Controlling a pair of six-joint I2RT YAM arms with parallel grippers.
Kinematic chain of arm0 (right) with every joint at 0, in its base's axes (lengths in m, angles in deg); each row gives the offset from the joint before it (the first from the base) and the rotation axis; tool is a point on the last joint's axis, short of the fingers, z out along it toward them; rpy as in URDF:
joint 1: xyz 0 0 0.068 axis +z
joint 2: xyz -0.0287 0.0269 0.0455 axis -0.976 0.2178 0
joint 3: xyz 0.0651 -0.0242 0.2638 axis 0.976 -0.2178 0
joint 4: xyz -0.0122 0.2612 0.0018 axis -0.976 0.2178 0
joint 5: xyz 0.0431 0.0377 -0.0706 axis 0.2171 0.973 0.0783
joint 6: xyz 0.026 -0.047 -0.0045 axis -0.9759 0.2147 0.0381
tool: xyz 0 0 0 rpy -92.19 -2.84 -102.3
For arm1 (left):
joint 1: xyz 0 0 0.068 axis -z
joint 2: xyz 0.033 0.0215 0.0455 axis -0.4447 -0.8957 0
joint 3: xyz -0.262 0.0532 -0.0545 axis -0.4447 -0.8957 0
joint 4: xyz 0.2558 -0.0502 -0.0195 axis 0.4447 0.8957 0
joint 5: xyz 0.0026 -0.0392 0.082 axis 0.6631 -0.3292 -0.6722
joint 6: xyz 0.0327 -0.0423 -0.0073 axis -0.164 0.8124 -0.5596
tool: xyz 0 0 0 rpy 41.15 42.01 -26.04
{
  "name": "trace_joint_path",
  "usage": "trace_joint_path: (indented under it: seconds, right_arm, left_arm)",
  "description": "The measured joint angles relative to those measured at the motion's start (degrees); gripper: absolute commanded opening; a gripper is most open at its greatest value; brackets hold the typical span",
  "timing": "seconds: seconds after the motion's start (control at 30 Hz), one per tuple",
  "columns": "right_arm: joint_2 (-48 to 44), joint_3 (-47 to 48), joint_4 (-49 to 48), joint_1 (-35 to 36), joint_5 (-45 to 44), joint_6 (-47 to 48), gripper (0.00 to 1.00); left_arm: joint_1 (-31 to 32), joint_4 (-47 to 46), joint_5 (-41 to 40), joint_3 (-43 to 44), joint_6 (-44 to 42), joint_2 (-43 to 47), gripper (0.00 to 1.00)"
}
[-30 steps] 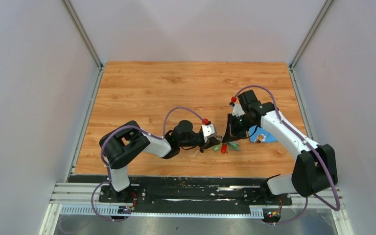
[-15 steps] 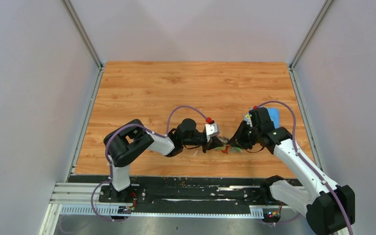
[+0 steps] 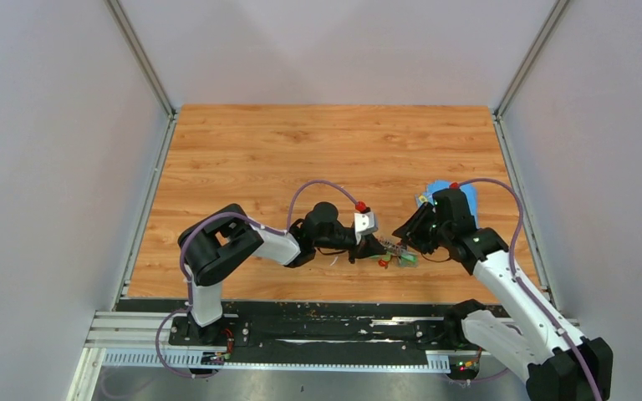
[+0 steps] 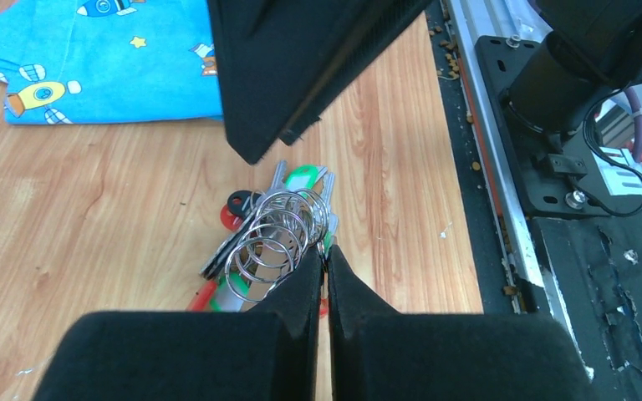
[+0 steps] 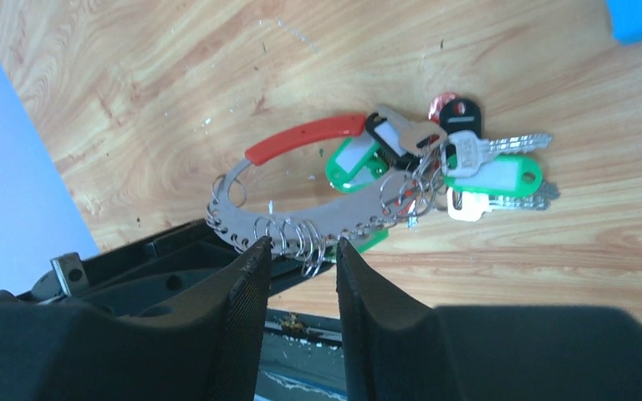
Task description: Remove the keys from the keyring
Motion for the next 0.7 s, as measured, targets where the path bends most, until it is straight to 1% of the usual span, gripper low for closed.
trace_joint_path:
  seconds: [0.13,0.3,0.37,0.43,0.53,0.7]
  right_arm:
    - [0.68,0.15,-0.94,-0.9,-1.03,1.77,0.39]
    - [8.07,1.11,-2.82,-1.49,2.58,6.38,0.41]
    - [9.64,1.11,-3.3,-1.68,4.48,7.56,0.41]
    - [10.69,1.11,-4.11,-1.81,6.71,8.33,0.4]
    - [12.41,1.25,-6.03,-2.08,10.71,9.16,0.36]
    - [15.8,3.23,-6.58,-2.34,16.92,11.34,0.32]
  left_arm:
    - [0.07,0.0,0.85,0.0,0.15,0.0,0.0]
    - [0.07,0.0,2.47,0.02,0.13,-0.09,0.0]
    - [0.07,0.02,3.17,0.02,0.13,-0.22,0.0]
    - [0.07,0.0,3.78,0.02,0.13,-0.37,0.0]
    - [0.07,0.0,4.48,0.15,0.13,-0.63,0.0]
    - [-0.44,0.02,5.03,0.37,0.17,-0.74,0.0]
